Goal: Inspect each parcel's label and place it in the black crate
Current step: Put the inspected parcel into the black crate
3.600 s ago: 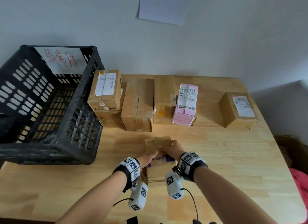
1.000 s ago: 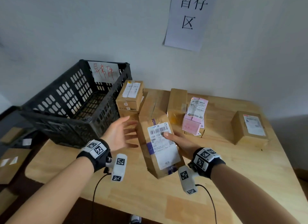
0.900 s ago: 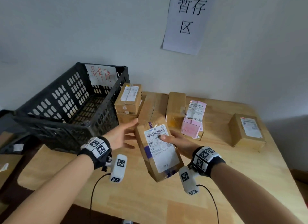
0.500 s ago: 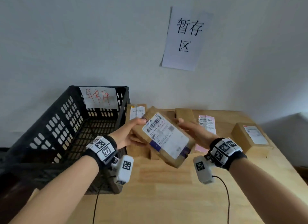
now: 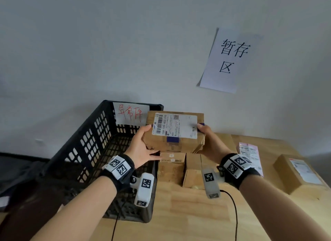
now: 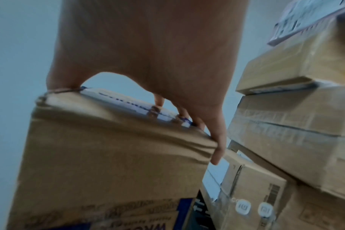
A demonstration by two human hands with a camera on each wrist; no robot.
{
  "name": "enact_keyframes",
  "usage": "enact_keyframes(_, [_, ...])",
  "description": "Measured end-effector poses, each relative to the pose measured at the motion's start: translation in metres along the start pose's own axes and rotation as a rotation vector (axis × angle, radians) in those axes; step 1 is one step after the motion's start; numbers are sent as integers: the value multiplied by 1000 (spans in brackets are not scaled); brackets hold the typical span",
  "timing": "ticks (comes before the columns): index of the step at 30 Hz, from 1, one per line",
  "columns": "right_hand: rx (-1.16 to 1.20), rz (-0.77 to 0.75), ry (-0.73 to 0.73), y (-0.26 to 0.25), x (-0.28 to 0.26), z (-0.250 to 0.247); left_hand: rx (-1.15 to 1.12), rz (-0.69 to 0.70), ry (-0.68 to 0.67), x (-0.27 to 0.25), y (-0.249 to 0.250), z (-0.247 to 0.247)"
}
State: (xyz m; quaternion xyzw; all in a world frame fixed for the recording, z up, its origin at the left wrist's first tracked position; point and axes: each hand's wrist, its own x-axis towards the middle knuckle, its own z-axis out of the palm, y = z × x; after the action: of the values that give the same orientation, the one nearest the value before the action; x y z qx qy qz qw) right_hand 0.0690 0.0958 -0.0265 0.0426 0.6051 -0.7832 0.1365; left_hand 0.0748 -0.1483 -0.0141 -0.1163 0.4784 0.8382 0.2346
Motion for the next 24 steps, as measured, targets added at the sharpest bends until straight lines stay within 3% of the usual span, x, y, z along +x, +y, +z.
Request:
enact_keyframes(5, [26, 21, -75, -5, 27, 18, 191, 66, -4, -18, 23, -40])
enact_keyframes(12, [-92, 72, -158, -7, 50, 67, 183, 40, -71, -26, 57, -80])
enact_keyframes(19, [-115, 93, -140, -8, 72, 124, 200, -15, 15, -24, 81, -124])
enact_keyframes(24, [-133, 135, 19, 5, 100, 174, 28, 3, 76, -13, 101, -175])
